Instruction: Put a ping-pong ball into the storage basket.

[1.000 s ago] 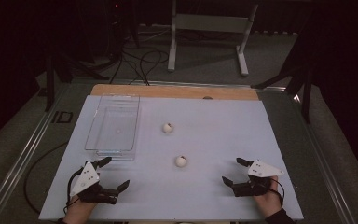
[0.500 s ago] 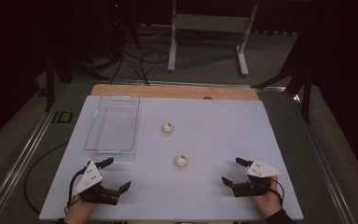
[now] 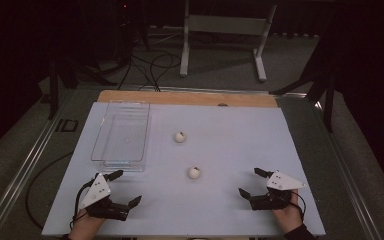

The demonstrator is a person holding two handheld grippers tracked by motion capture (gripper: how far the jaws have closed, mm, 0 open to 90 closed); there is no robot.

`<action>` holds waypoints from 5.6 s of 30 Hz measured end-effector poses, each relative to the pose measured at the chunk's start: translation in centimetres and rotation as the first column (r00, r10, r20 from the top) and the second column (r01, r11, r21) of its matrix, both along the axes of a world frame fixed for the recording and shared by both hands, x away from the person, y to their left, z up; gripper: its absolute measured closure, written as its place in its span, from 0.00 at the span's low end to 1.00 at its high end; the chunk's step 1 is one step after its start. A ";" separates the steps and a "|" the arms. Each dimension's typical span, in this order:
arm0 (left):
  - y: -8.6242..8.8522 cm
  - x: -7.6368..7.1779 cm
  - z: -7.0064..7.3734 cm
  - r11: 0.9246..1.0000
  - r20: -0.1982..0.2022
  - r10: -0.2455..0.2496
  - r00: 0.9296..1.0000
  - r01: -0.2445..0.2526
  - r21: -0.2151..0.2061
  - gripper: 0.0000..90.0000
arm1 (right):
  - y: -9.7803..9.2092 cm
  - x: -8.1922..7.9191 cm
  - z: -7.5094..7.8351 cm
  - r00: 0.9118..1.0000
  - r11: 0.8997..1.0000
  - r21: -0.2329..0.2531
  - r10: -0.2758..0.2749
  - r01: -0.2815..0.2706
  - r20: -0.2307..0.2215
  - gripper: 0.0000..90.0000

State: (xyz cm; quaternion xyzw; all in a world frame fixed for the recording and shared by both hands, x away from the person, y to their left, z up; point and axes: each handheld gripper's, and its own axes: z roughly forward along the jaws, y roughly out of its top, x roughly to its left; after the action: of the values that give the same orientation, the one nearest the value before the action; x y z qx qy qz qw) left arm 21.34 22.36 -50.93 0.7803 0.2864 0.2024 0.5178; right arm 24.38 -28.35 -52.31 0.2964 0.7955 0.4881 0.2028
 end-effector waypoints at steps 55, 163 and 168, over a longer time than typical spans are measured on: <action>-4.3 2.1 7.1 0.987 -0.050 -0.145 0.988 0.148 0.062 0.01 | 0.3 -0.3 0.5 0.999 1.000 -0.001 -0.023 0.023 0.031 0.10; -18.6 10.8 2.4 0.932 -0.397 -0.136 0.908 0.254 0.260 0.01 | 0.5 -0.4 0.7 1.000 1.000 0.002 0.009 -0.009 0.028 0.10; -18.8 11.1 2.0 0.928 -0.416 -0.107 0.903 0.241 0.285 0.02 | 0.4 -0.3 0.7 1.000 1.000 0.002 0.007 -0.007 0.027 0.10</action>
State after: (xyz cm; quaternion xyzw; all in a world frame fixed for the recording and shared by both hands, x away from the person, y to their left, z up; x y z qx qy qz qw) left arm 32.41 3.52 -48.98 0.9031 0.2745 0.0390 0.3280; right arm 24.03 -27.93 -51.64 0.2871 0.7933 0.4935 0.2114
